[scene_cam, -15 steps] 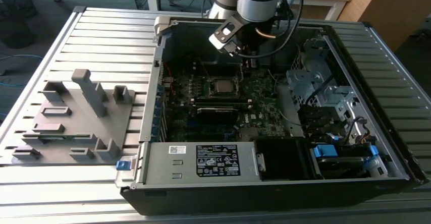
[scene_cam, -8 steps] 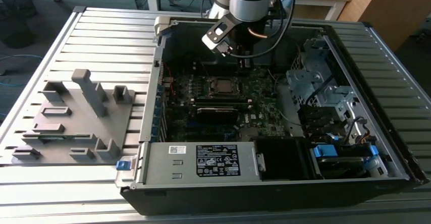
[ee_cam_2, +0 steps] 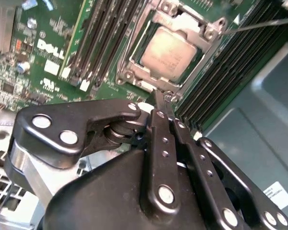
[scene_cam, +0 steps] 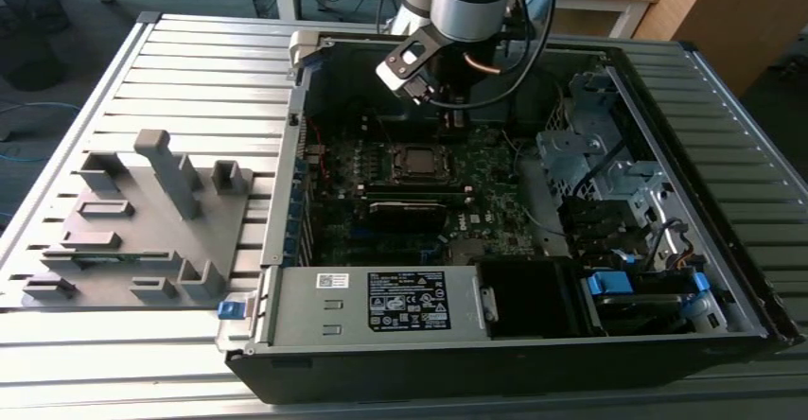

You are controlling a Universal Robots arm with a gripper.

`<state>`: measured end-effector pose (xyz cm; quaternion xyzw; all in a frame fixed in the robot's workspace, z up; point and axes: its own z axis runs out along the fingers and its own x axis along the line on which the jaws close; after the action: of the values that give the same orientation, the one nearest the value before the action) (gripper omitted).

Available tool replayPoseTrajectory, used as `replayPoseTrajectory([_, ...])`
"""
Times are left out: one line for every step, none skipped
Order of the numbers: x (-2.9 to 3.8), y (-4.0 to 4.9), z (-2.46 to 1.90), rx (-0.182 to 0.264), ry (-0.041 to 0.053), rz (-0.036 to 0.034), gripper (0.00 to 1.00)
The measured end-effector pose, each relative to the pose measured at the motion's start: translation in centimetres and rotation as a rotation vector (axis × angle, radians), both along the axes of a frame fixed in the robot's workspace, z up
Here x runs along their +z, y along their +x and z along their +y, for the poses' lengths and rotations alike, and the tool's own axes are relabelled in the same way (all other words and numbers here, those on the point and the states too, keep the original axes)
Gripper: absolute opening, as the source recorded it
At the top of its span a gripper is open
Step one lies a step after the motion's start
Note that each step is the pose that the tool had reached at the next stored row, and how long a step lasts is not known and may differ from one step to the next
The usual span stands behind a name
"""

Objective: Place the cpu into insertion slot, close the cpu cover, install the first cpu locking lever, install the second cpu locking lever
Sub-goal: 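Close the cpu cover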

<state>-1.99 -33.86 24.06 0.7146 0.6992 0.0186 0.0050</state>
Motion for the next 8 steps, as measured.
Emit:
replayPoseTrajectory([-0.03, 0.00, 0.00, 0.000, -0.0002, 0.0120, 0.10])
replayPoseTrajectory([-0.04, 0.00, 0.00, 0.000, -0.0003, 0.0220, 0.10])
replayPoseTrajectory([-0.03, 0.00, 0.00, 0.000, -0.0005, 0.0249, 0.10])
replayPoseTrajectory([-0.03, -0.01, 0.00, 0.000, -0.0006, 0.0256, 0.10])
replayPoseTrajectory([-0.03, -0.01, 0.00, 0.000, -0.0005, 0.0263, 0.10])
replayPoseTrajectory([-0.04, 0.00, 0.00, 0.000, -0.0003, 0.0269, 0.10])
replayPoseTrajectory([-0.04, 0.00, 0.00, 0.000, -0.0004, 0.0276, 0.10])
replayPoseTrajectory([-0.04, 0.00, 0.00, 0.000, -0.0003, 0.0283, 0.10])
